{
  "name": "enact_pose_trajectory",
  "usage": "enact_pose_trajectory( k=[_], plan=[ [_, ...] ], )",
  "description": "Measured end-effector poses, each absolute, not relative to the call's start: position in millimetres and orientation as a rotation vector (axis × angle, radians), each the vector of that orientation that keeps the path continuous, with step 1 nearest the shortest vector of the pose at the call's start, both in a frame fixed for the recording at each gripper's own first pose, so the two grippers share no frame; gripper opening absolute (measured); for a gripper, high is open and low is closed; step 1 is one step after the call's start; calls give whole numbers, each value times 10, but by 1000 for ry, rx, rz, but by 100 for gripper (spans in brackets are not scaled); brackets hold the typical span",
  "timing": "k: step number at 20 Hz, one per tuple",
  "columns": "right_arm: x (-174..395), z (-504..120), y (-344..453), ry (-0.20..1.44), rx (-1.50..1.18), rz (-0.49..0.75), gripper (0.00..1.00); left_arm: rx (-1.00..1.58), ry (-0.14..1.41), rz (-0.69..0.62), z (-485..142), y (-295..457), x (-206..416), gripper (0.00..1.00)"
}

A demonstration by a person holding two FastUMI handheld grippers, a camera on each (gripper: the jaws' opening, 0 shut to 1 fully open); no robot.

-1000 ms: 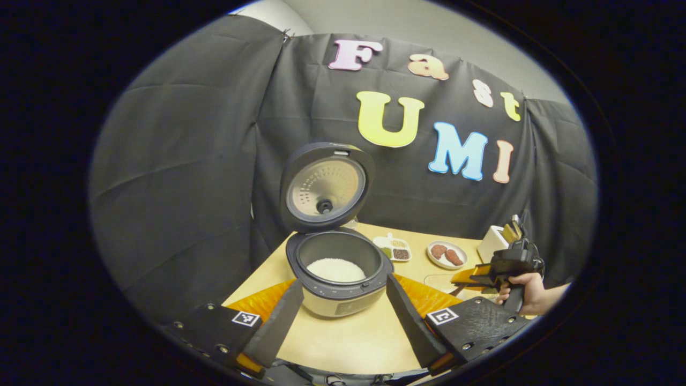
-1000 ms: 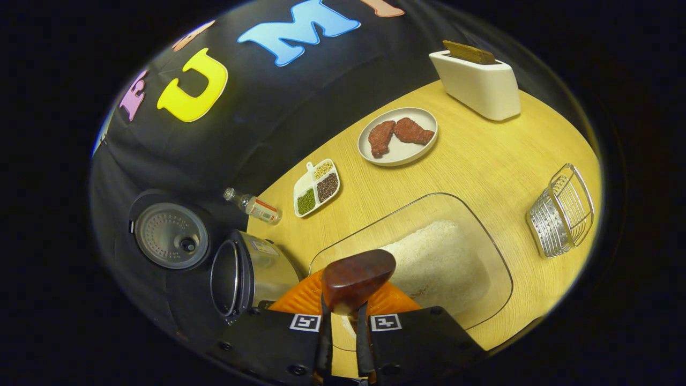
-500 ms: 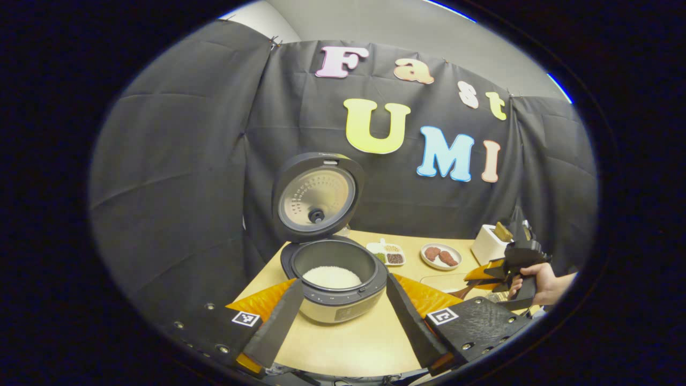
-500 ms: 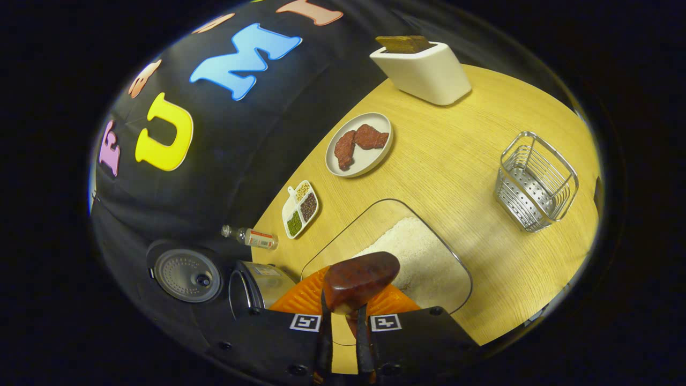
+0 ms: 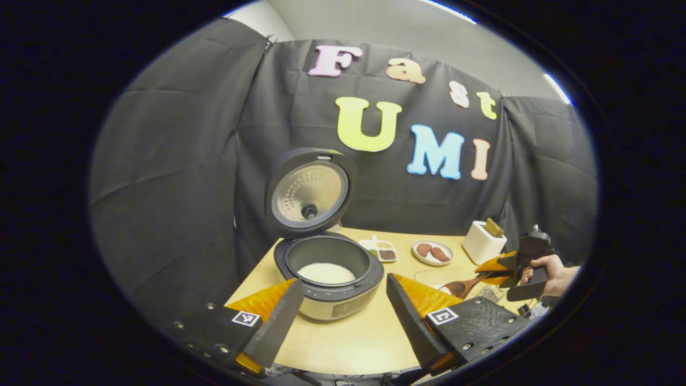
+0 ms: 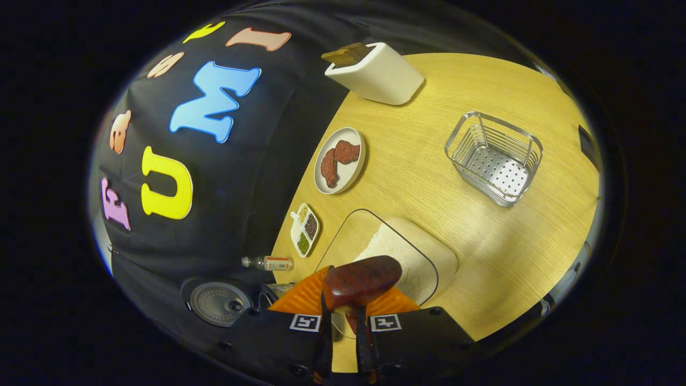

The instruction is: Close the left gripper, press the button to open the rice cooker; take a wooden spoon from the chopstick holder with the right hand, scoop a spoonful of rice and pour it into the rice cooker, then put the wooden spoon back into the chopstick holder.

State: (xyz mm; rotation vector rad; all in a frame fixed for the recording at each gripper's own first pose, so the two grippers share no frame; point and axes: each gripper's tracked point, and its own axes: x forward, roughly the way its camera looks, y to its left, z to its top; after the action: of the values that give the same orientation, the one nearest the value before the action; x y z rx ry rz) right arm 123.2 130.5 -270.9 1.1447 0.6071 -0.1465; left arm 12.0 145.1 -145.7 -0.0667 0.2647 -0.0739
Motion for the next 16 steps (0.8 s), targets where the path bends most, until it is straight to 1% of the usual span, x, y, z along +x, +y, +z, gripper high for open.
enact_pose_trajectory(
  k=[2,3,10,13,14,15,16],
  plan=[
    [1196,-2644,1275,595,1162,-136,16,-64,257,-84,-1465,1444,123,98],
    [1168,-2608,1273,588,1163,-130,19,-66,253,-89,-1471,1440,128,98],
    [1131,-2253,1261,526,1226,-91,19,-88,246,-108,-1518,1421,147,98],
    [1224,-2116,1341,513,1253,-67,20,-101,239,-110,-1488,1412,113,97],
    [1246,-2076,1360,511,1252,-62,16,-104,238,-109,-1489,1423,97,97],
    [1266,-2024,1387,508,1248,-54,16,-103,240,-108,-1496,1434,94,97],
    [1287,-1977,1415,505,1244,-45,19,-101,242,-104,-1512,1453,92,97]
  ],
)
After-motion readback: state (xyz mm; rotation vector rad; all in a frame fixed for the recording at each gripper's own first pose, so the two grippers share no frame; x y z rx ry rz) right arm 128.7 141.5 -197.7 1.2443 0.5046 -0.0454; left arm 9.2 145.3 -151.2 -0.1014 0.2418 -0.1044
